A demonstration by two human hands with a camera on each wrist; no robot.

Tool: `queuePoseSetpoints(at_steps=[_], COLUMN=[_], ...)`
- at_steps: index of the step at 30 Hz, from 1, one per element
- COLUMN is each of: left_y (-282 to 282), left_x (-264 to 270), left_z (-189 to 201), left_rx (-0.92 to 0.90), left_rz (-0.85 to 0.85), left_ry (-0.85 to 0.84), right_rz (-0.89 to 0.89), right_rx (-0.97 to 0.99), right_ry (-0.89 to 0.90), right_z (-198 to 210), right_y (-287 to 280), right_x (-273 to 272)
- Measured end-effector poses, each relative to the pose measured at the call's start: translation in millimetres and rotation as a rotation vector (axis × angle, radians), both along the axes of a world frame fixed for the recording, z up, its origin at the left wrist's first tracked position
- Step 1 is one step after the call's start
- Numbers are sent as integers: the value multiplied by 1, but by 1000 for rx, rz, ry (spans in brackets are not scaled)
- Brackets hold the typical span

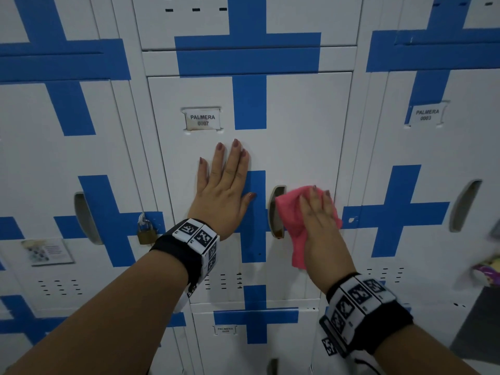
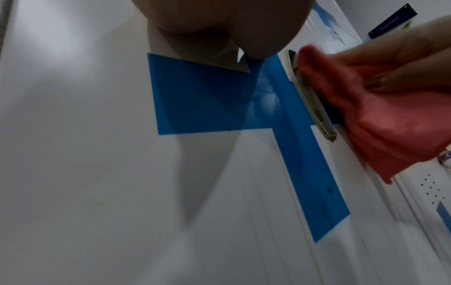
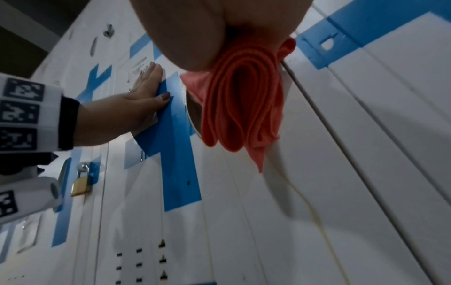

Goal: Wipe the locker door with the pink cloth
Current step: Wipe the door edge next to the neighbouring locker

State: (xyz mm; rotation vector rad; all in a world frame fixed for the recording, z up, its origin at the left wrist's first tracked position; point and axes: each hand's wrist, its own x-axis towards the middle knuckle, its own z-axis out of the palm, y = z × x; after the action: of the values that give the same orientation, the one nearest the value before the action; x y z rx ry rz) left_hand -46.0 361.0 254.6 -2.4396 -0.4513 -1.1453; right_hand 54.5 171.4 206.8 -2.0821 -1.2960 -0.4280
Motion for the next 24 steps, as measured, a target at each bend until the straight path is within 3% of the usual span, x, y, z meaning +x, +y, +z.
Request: queuePoseSetpoints(at_steps=[6,12,18,24], left_y=[1,0,-7,-10], left_x=[-1,-2,-6,-15], left_z=[0,0,-2,-28], left_rx=[5,0,-21,-21], left_rz=[4,-7,-11,-7], left_ry=[8,16,-2,34], right_rz=[-70,-60,-13,5], right_rx=[-211,-178,-267,-314], right_ry=[-173,-230,-154,-40], right_z=[-23,-36,-37,-40], right_y=[5,-1,-10,-17], right_x=[14,16,13,8])
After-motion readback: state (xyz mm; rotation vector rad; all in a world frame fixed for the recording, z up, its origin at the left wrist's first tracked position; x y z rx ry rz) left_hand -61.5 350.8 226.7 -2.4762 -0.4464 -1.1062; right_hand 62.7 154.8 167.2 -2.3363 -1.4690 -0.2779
